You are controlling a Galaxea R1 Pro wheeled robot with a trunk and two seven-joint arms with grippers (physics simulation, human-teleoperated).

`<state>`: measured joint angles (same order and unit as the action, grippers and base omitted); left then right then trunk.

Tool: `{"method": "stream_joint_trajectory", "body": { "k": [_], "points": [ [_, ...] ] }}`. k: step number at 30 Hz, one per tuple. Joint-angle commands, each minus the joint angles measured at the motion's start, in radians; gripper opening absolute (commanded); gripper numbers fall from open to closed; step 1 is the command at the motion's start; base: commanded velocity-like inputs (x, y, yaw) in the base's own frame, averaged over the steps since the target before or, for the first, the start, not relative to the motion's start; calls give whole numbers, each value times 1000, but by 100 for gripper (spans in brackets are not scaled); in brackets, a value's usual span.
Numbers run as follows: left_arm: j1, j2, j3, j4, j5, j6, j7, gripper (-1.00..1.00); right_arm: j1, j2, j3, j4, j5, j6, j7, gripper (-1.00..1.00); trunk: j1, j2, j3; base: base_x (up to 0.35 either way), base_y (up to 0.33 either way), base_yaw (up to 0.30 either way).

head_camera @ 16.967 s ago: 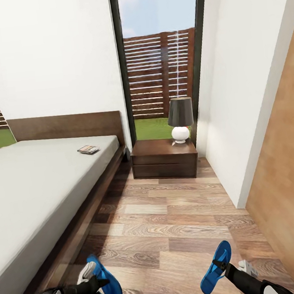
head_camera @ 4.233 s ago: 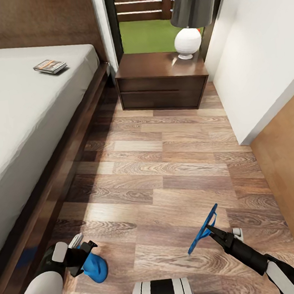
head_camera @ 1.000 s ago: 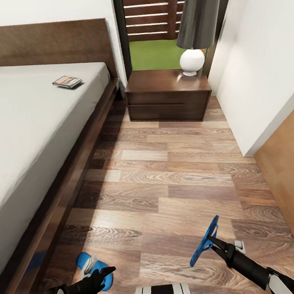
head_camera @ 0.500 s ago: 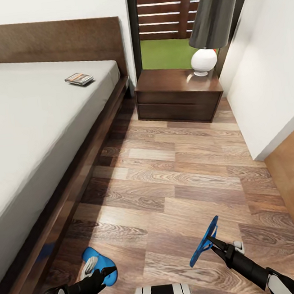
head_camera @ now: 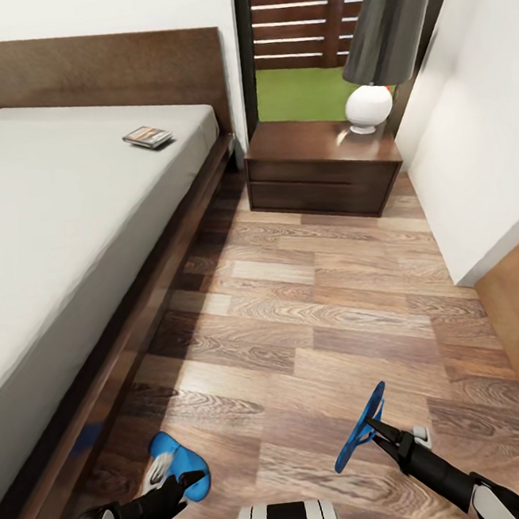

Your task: In the bedroom, move the book from the bed onto either nightstand, and place the two sandals side by side next to the bed.

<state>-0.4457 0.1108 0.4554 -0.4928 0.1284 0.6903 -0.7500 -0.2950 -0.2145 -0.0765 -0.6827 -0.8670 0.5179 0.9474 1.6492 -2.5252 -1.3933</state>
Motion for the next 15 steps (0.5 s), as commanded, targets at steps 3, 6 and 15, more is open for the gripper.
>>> {"method": "stream_joint_trajectory", "body": {
  "k": [3,6,15],
  "points": [
    [-1,-1,3,0,2,6,-2,100,0,0,0,0,-8,9,-1,-100,0,0,-2,-2,0,217],
    [-1,-1,3,0,2,6,-2,100,0,0,0,0,-9,8,-1,-100,0,0,-3,-41,0,228],
    [-1,0,3,0,2,6,-2,100,1,0,1,0,-9,8,-1,-100,0,0,-4,-86,0,208]
  ]
}}
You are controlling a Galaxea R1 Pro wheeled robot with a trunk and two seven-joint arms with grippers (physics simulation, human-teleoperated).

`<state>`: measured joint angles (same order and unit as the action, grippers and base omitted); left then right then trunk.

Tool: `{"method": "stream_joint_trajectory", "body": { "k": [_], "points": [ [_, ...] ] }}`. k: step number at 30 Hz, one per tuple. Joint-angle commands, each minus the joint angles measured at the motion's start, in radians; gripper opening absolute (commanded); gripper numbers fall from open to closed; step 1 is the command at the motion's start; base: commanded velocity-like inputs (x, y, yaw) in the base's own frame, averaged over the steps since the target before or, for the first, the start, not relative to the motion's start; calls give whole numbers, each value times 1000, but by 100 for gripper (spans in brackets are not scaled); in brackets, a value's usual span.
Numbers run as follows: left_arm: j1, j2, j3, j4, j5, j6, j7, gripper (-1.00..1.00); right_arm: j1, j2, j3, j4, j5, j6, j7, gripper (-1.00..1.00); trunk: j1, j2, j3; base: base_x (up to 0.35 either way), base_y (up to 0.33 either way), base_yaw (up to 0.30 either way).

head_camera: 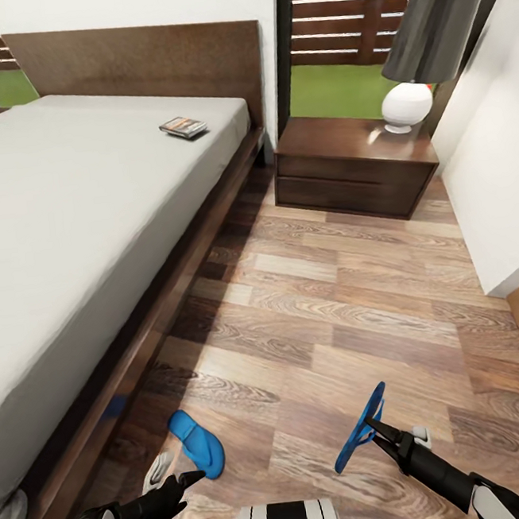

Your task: In the bedroom, move the book from the bed onto either nightstand, and place the two sandals side by side next to the bed.

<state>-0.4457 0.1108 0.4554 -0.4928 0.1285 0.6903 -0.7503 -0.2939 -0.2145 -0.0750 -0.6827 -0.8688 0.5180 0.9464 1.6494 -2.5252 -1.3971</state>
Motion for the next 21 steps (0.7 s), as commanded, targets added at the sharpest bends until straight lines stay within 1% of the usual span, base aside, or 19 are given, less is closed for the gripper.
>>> {"method": "stream_joint_trajectory", "body": {
  "k": [1,8,21],
  "points": [
    [-1,0,3,0,2,6,-2,100,0,0,0,0,-7,8,0,-100,0,0,-1,-97,0,199],
    [-1,0,3,0,2,6,-3,100,-1,0,0,0,-7,8,0,-100,0,0,-1,-120,0,198],
    [-1,1,3,0,2,8,-4,100,-1,0,-1,0,-7,8,0,-100,0,0,-1,-185,0,186]
  ]
}}
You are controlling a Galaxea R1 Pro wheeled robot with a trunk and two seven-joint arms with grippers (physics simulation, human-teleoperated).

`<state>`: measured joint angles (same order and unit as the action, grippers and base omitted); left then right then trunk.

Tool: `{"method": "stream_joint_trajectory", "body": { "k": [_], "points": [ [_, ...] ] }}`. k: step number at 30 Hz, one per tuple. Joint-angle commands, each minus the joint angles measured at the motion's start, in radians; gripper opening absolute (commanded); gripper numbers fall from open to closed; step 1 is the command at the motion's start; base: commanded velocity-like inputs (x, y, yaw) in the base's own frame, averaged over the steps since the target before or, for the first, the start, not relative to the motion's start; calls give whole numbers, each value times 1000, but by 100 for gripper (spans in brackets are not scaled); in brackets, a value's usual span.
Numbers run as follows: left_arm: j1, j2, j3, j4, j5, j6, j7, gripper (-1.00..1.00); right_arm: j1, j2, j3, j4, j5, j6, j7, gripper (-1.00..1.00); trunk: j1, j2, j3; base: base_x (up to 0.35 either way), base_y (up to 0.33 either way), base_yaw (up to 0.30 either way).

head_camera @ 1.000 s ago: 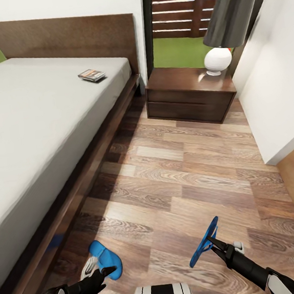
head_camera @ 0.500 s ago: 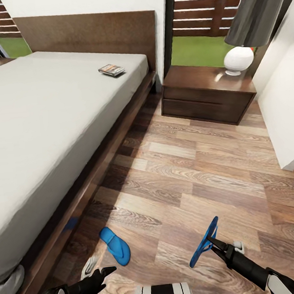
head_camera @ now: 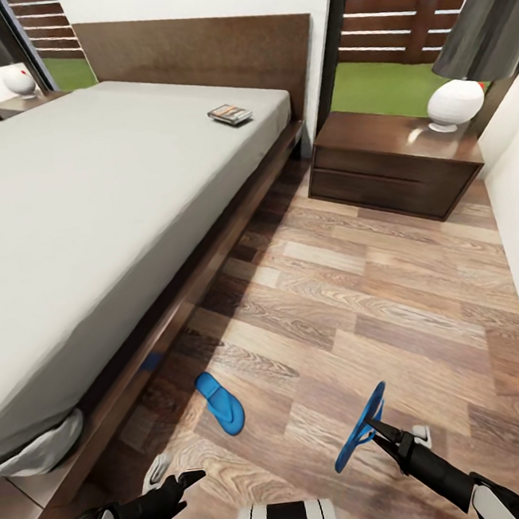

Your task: In the bedroom, move the book from the bed onto either nightstand, and place the two sandals side by side next to the bed.

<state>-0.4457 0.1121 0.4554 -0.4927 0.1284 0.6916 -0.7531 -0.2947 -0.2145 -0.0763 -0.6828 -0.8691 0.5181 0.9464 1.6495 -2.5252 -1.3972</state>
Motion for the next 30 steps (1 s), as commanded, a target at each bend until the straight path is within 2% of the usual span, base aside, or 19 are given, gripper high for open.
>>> {"method": "stream_joint_trajectory", "body": {
  "k": [1,9,18,30],
  "points": [
    [-1,0,3,0,2,6,-2,100,0,0,0,0,-7,8,0,-100,0,0,-1,-160,0,164],
    [-1,1,3,0,2,6,-3,100,0,0,0,0,-7,8,0,-100,0,0,-1,-113,0,146],
    [-1,2,3,0,2,6,-3,100,0,0,-1,0,-7,8,0,-100,0,0,-1,-12,0,76],
    [-1,1,3,0,2,6,-3,100,-1,0,-2,0,-7,8,0,-100,0,0,-1,-1,0,166]
  ]
}}
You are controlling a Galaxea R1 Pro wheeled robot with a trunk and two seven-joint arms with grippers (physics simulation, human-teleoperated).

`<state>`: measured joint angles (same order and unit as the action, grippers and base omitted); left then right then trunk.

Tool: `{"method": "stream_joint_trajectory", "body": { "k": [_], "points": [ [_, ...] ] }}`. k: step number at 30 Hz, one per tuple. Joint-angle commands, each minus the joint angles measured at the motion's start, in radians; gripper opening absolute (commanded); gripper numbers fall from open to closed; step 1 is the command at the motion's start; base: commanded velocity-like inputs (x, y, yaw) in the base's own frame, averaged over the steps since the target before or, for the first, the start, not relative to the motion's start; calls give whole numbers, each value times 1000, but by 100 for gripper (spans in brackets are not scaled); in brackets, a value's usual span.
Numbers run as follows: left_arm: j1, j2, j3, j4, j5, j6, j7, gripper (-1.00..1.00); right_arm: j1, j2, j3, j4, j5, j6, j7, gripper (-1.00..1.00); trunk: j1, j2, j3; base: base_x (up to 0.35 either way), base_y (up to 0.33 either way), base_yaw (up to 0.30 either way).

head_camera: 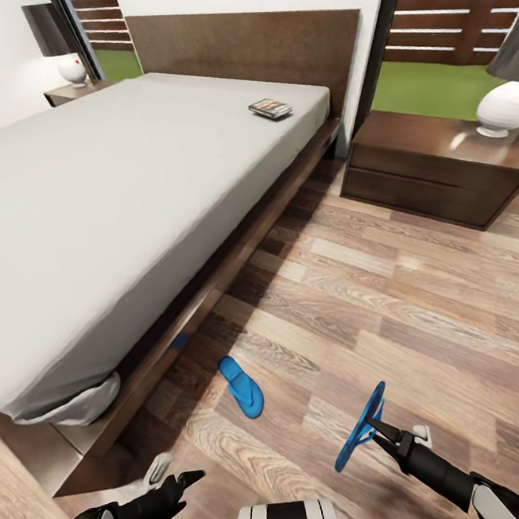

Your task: In the bedroom, move the book from the bed onto either nightstand, and place the two sandals side by side next to the bed.

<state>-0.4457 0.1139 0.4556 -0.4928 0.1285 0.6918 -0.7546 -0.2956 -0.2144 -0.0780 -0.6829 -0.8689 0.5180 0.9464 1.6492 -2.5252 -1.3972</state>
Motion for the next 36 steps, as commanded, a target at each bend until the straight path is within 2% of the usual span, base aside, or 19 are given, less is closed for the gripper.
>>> {"method": "stream_joint_trajectory", "body": {
  "k": [1,16,27,36],
  "points": [
    [-1,0,3,0,2,6,-2,100,0,0,0,0,-7,8,0,-100,0,0,-1,0,0,178],
    [-1,0,3,0,2,6,-2,100,2,0,0,0,-7,8,0,-100,0,0,-1,-7,0,178],
    [-1,0,3,0,2,6,-2,100,0,0,1,0,-7,8,0,-100,0,0,-1,-177,0,149],
    [-1,2,4,0,2,6,-1,100,0,0,0,0,-7,8,0,-100,0,0,-1,-35,0,139]
  ]
}}
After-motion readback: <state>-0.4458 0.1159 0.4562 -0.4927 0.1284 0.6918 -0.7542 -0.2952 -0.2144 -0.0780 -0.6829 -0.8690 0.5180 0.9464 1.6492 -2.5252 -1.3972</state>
